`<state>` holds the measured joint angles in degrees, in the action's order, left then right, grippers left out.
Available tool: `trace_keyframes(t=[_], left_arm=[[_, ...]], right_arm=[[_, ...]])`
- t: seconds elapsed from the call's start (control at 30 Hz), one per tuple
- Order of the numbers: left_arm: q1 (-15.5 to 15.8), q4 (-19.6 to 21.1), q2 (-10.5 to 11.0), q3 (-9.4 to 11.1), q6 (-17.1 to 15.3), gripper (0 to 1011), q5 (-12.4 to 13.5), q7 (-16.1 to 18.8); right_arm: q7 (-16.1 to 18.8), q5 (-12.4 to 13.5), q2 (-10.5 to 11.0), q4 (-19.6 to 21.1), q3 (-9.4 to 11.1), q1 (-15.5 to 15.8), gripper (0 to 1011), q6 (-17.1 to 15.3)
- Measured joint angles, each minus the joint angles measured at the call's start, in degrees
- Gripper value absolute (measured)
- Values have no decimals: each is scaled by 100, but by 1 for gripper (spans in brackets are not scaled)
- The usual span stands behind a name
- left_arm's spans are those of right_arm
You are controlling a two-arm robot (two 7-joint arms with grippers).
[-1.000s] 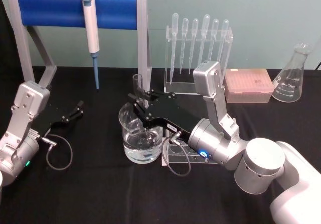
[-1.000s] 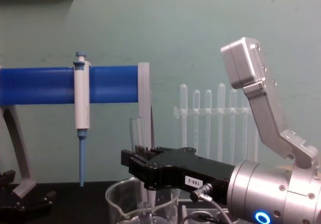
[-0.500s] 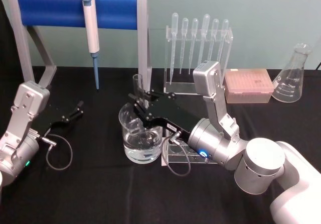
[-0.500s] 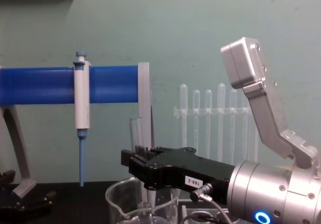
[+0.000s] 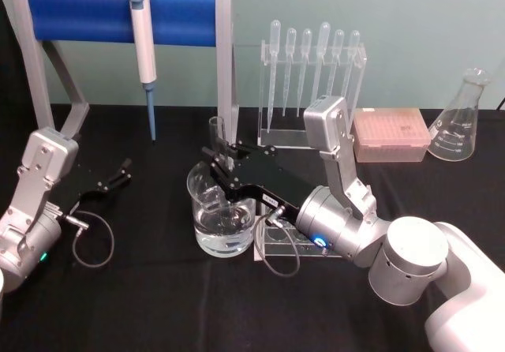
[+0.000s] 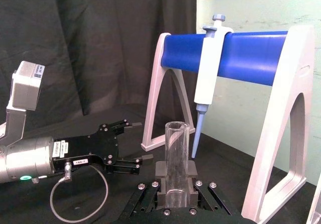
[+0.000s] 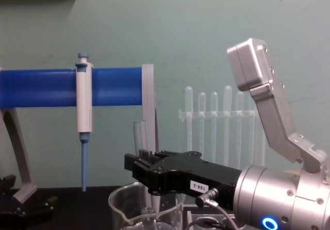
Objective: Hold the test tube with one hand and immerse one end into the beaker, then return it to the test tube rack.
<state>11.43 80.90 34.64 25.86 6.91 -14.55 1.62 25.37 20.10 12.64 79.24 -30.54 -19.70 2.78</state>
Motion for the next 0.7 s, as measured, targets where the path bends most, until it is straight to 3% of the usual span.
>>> trace_keyframes(t=[0.7], left_arm=[[0, 0, 0, 0, 0, 1000, 0, 0]], right_arm=[[22, 11, 6, 88, 41, 28, 226, -7]])
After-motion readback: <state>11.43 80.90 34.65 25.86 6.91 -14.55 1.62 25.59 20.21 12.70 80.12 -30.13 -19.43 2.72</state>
